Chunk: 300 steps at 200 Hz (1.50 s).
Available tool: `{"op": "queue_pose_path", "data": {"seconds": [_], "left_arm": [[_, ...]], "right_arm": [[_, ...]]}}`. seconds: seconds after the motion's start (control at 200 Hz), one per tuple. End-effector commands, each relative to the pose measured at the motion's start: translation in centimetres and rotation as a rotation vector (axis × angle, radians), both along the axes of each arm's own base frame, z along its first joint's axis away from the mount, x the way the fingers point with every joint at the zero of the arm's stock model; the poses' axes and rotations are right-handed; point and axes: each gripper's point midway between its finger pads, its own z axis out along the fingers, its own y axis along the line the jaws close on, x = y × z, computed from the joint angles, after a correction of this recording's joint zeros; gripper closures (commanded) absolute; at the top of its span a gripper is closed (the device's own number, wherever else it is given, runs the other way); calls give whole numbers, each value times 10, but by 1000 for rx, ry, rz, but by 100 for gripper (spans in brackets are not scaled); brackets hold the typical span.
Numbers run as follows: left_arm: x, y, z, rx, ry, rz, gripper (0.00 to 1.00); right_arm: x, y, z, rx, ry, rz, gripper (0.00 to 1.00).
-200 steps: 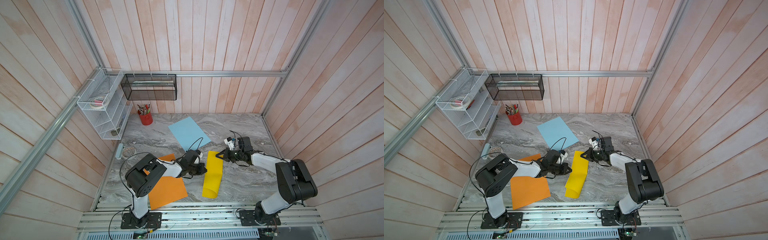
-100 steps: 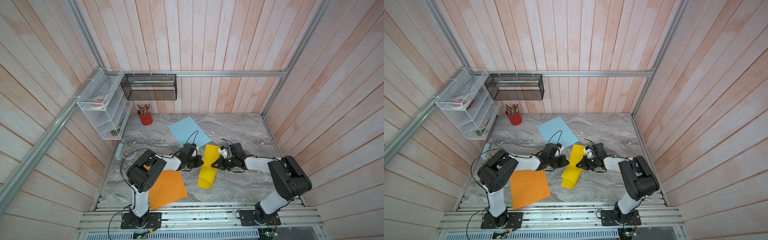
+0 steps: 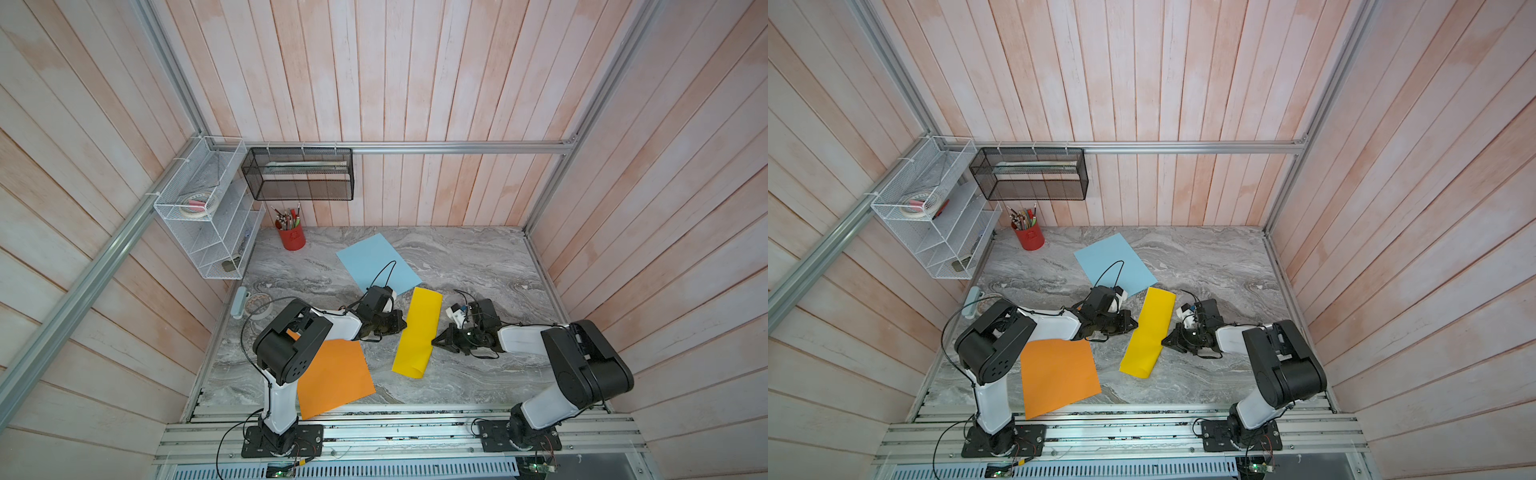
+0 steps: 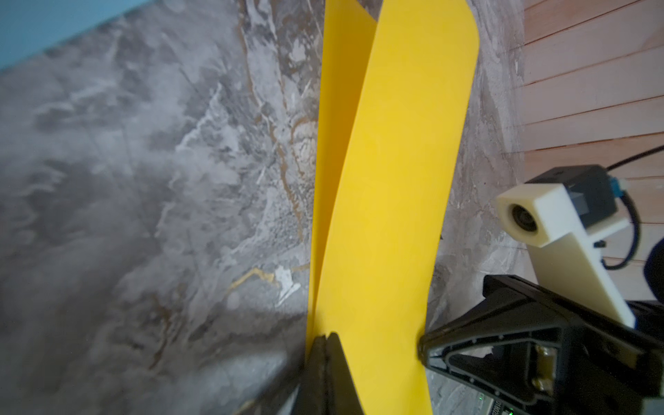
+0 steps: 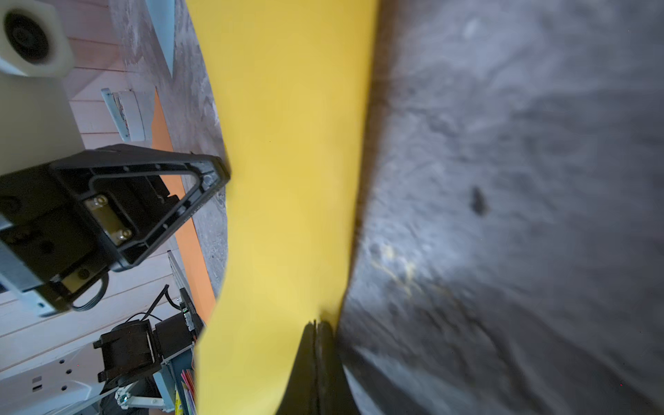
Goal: Fold the rectangular paper in half along the long edge
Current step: Fold the paper at the center of the board.
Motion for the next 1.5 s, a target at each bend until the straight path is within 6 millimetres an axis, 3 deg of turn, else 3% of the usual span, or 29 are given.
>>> {"op": "queue_pose_path", "data": {"seconds": [0.0,0.12,0.25,0.41,0.5,0.705,0.885,1.035,1.13,1.31,1.495], "left_arm": [[-15,23,-36,100,76,16,100],[-16,24,-37,94,79,17,100],[-17,23,-37,86,81,19,100],[-18,23,-37,85,85,20,100],[-18,24,-37,88,84,21,100],[-17,24,-37,95,82,18,100],[-17,25,-40,101,88,19,100],[-18,26,-41,103,91,17,100],[-18,26,-42,103,92,15,100],[-19,26,-43,99,98,17,100],[-19,28,-41,104,96,22,100]], "right_arm": [[-16,-23,-11,-97,56,-27,100],[-4,-17,11,-63,11,-25,100],[13,6,32,-21,-38,7,100],[19,43,34,6,-41,73,100],[17,50,27,10,-24,76,100],[-7,37,6,-17,34,65,100],[-40,6,-16,-52,126,15,100],[-45,-21,-9,-77,120,-34,100],[-33,-23,9,-82,76,-25,100],[-11,12,42,-39,-12,54,100],[-17,59,36,-8,5,129,100]]}}
